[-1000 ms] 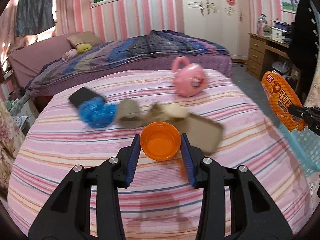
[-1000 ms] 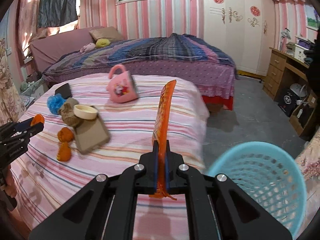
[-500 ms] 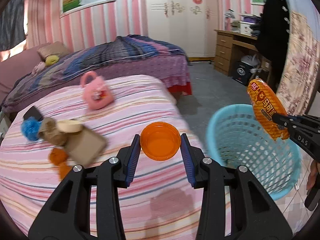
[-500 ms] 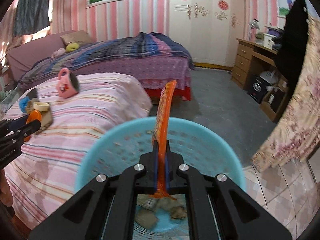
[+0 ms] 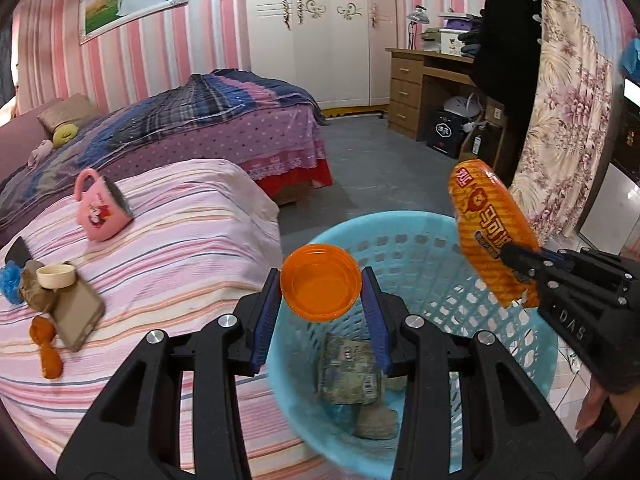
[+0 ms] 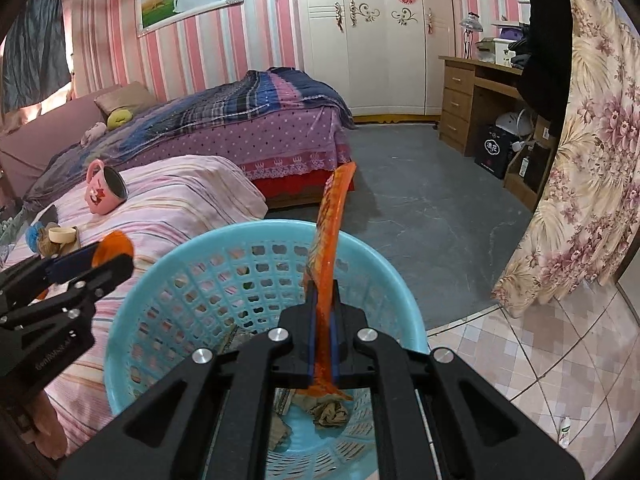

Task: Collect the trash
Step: 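Carry the cap and snack bag over the blue basket and open both tools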

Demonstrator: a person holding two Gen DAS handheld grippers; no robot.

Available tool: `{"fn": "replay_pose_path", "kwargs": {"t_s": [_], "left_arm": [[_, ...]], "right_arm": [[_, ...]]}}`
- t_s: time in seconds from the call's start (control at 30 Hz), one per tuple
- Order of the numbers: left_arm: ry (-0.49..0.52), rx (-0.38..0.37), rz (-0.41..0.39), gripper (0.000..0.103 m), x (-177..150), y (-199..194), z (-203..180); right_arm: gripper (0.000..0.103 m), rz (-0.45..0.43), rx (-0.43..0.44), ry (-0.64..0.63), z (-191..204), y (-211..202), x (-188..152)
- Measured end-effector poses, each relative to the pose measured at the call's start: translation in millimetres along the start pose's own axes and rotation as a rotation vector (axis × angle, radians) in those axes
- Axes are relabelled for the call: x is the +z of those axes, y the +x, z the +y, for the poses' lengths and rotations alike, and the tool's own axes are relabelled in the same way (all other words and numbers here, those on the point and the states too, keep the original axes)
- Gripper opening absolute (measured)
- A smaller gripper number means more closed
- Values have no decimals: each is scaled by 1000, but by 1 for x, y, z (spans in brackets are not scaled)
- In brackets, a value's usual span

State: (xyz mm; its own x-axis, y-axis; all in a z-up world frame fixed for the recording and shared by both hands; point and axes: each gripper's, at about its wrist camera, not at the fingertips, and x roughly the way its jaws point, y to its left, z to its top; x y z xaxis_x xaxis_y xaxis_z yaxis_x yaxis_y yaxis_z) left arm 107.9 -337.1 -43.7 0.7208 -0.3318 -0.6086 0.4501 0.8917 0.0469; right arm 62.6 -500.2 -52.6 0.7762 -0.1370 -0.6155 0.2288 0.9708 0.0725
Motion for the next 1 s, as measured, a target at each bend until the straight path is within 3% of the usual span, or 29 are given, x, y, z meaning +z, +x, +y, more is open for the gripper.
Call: {"fn": "replay_pose_path", "kwargs": {"t_s": [0.1, 0.17, 0.23, 0.37, 0.7, 0.73, 0.77, 0.83, 0.9, 1.0], "left_arm": [[6, -2, 13, 41, 0, 5, -3], [-1, -11, 29, 70, 1, 8, 0], [-6, 15, 21, 80, 0, 7, 5], [-9, 69, -1, 92, 0, 1, 25], [-101, 167, -13, 95, -8, -14, 94], [-108, 177, -16, 95, -9, -16, 100], [-110, 190, -20, 95, -10, -18, 107], [-108, 215, -30, 96, -13, -23, 119], [-112, 237, -36, 96, -16, -29, 133], [-127, 257, -44, 97, -20, -38, 155]], "right_arm": [[5, 9, -6, -8, -1, 1, -1], [5, 9, -11, -12, 0, 1, -1], [5, 7, -14, -14, 1, 1, -1], [5, 0, -27, -17, 4, 2, -2], [8, 22, -22, -49, 23, 14, -4], [21, 23, -24, -50, 24, 14, -4], [52, 27, -50, -62, 28, 16, -4], [76, 11, -64, -68, 33, 14, -4], [77, 11, -92, -76, 38, 15, -2], [87, 2, -115, -65, 40, 15, 0]]}}
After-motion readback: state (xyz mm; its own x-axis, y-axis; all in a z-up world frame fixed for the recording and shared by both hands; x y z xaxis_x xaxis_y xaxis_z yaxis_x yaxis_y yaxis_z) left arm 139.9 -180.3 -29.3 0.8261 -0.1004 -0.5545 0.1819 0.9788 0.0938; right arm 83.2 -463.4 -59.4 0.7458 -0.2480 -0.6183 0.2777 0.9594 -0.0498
